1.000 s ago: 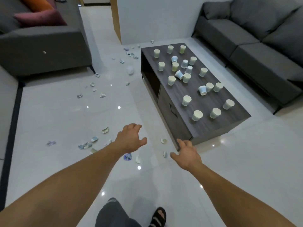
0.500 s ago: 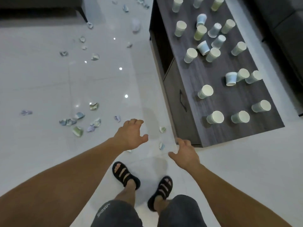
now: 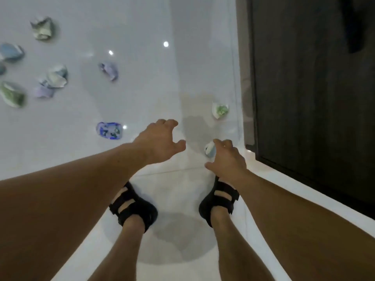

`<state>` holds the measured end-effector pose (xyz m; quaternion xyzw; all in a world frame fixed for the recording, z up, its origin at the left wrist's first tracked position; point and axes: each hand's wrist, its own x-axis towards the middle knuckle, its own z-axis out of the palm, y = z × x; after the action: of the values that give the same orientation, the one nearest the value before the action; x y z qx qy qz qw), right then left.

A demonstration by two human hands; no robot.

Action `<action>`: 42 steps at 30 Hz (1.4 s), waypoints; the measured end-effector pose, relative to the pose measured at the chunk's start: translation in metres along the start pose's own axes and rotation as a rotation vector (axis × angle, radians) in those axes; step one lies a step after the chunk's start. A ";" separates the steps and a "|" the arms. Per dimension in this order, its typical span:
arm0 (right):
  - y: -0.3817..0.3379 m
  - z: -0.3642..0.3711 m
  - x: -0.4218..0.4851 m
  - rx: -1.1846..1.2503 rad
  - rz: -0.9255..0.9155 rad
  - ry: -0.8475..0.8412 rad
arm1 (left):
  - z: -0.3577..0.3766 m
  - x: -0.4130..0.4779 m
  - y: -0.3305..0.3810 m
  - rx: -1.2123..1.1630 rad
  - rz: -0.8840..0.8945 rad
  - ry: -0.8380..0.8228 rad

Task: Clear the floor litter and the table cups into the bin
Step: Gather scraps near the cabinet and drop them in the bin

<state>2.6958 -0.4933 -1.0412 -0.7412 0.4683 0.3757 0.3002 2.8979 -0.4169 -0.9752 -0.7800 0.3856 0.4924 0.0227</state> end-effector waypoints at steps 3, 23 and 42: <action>0.014 0.039 0.051 -0.006 -0.004 0.035 | 0.046 0.045 -0.011 -0.038 0.024 -0.013; -0.062 -0.012 0.040 0.540 -0.462 0.328 | 0.022 0.065 -0.020 -0.850 -0.082 -0.145; -0.011 0.001 0.137 0.141 -0.023 0.406 | 0.054 0.073 -0.097 -0.490 -0.211 0.171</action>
<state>2.7438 -0.5526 -1.1557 -0.7841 0.5358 0.1818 0.2550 2.9339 -0.3691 -1.0936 -0.8366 0.1723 0.4985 -0.1482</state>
